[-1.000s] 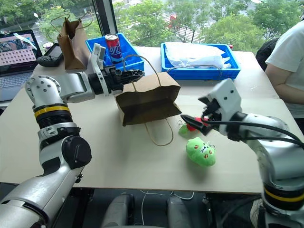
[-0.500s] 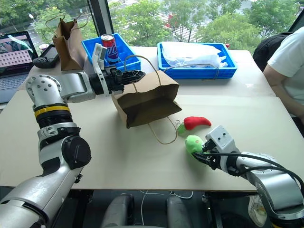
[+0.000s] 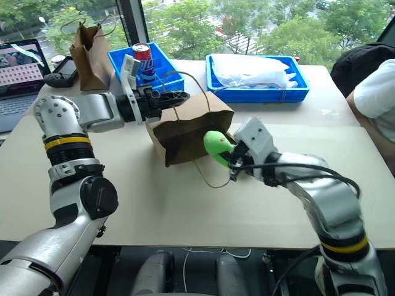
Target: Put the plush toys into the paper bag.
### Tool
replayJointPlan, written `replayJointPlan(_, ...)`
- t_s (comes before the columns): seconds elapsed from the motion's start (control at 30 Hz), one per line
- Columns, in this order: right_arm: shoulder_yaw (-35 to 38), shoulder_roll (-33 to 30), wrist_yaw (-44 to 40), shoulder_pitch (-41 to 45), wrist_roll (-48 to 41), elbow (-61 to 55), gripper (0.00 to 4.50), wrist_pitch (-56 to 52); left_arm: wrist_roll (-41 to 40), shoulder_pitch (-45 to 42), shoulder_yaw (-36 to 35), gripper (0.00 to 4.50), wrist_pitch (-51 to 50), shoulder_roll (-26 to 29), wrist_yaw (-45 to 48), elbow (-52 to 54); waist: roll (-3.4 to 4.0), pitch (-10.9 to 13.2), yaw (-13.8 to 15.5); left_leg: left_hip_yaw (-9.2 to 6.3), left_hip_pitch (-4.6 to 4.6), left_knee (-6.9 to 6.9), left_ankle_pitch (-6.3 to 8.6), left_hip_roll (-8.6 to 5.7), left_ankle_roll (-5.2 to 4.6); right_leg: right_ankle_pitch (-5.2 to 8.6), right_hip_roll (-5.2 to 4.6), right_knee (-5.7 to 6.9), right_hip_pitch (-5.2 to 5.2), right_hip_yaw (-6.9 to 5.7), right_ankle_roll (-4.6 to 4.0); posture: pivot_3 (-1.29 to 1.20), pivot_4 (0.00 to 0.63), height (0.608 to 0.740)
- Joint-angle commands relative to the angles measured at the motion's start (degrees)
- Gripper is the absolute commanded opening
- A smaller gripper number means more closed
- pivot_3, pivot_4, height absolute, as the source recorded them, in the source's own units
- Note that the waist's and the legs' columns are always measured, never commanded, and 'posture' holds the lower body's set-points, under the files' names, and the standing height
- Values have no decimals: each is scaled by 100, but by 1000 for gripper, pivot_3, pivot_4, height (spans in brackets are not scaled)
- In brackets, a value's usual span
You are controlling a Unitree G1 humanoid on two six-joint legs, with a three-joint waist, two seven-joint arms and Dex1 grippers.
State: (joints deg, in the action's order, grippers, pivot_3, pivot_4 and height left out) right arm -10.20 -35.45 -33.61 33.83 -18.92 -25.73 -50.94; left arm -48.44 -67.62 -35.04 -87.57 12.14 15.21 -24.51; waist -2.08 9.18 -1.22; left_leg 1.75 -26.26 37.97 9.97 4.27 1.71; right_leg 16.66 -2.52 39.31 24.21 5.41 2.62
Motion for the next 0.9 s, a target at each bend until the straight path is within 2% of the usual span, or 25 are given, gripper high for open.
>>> replayJointPlan(0.03, -722, 75, -101, 438, 766, 706, 26, 880, -153, -203, -13, 0, -19, -31, 1, 154, 0, 0, 15, -1, 0, 0, 0, 0, 0, 0, 0, 0, 1, -1, 0, 0, 150, 689)
replayJointPlan(0.2, -1676, 584, -283, 1211, 1647, 1885, 26, 1928, -227, -164, -36, 0, -101, -108, -63, 225, 0, 0, 22, -2, -8, -3, 0, -1, 1, 1, -2, -5, 2, -2, 1, 0, 150, 689)
replayJointPlan(0.4, -1829, 1266, -36, 1396, 2195, 3010, 26, 2991, -281, -181, -88, 0, -113, -162, -138, 245, 0, 0, 17, -6, -9, -6, -4, 0, 8, 0, -1, 1, 4, -5, 0, 0, 150, 689)
replayJointPlan(0.47, -1636, 1532, 115, 1346, 2179, 3246, 899, 3270, -280, -172, -101, 0, -120, -151, -139, 245, 0, 0, 17, -6, -9, -6, -8, 0, 14, 0, -1, 2, 5, -5, 0, 0, 150, 689)
replayJointPlan(0.53, -1462, 1677, 163, 1272, 2140, 3298, 1407, 3429, -277, -155, -113, 0, -133, -139, -141, 259, 0, 0, 17, -8, -9, -6, -11, 0, 19, 0, -1, 6, 6, -7, -1, 0, 150, 689)
replayJointPlan(0.6, -1103, 1775, 215, 1115, 1907, 2979, 2149, 3406, -272, -122, -117, 0, -144, -112, -129, 274, 0, 0, 23, -9, -9, -7, -12, 0, 21, 0, -1, 8, 6, -8, -1, 0, 150, 689)
replayJointPlan(0.7, -730, 1738, 227, 904, 1768, 2464, 3068, 3269, -249, -100, -98, 0, -106, -66, -96, 243, 0, 0, 41, -10, -9, -7, -12, 0, 23, 0, -3, 9, 4, -9, -1, 0, 150, 689)
replayJointPlan(0.8, -534, 1397, 8, 557, 1737, 1752, 4116, 2863, -236, -80, -62, 0, -68, -45, -70, 230, 0, 0, 38, -10, -9, -7, -13, 0, 23, 0, -3, 10, 4, -10, -1, 0, 150, 689)
replayJointPlan(0.9, -230, 944, -365, 148, 1381, 909, 4116, 2233, -228, -61, -26, 0, -43, -19, -33, 220, 0, 0, 51, -12, -9, -7, -13, 0, 23, 0, -3, 10, 3, -14, 0, 0, 150, 689)
